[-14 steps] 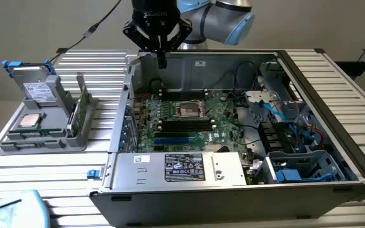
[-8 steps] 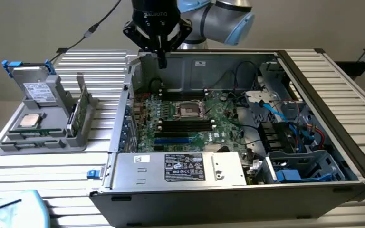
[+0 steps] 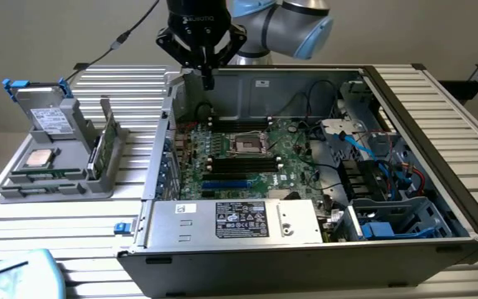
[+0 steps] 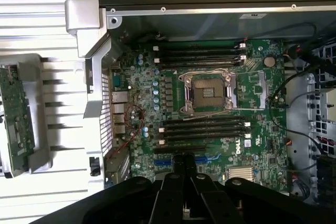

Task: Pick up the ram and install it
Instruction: 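Reach for the ram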

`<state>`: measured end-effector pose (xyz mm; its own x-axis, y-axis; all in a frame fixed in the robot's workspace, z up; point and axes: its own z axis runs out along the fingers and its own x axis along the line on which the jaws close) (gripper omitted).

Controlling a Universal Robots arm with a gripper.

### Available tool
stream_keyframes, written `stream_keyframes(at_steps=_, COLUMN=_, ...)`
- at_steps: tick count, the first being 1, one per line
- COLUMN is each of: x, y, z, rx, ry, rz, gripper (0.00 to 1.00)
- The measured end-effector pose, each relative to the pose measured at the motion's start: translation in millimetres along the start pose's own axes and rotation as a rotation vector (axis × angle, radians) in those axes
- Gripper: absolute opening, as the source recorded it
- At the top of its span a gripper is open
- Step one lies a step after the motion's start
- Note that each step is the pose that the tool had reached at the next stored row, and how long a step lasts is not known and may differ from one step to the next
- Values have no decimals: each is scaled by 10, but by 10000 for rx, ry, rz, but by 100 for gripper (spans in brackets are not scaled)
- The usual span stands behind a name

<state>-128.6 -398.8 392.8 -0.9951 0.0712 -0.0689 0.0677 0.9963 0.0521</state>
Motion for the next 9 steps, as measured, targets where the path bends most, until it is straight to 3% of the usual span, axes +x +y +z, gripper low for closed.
stream_keyframes(at_steps=6, x=261, y=-17, z=-14, rx=15, ry=240, rz=11, gripper=10)
stream_keyframes(at_steps=9, x=394, y=-27, z=-18, rx=23, ry=331, rz=16, gripper=10)
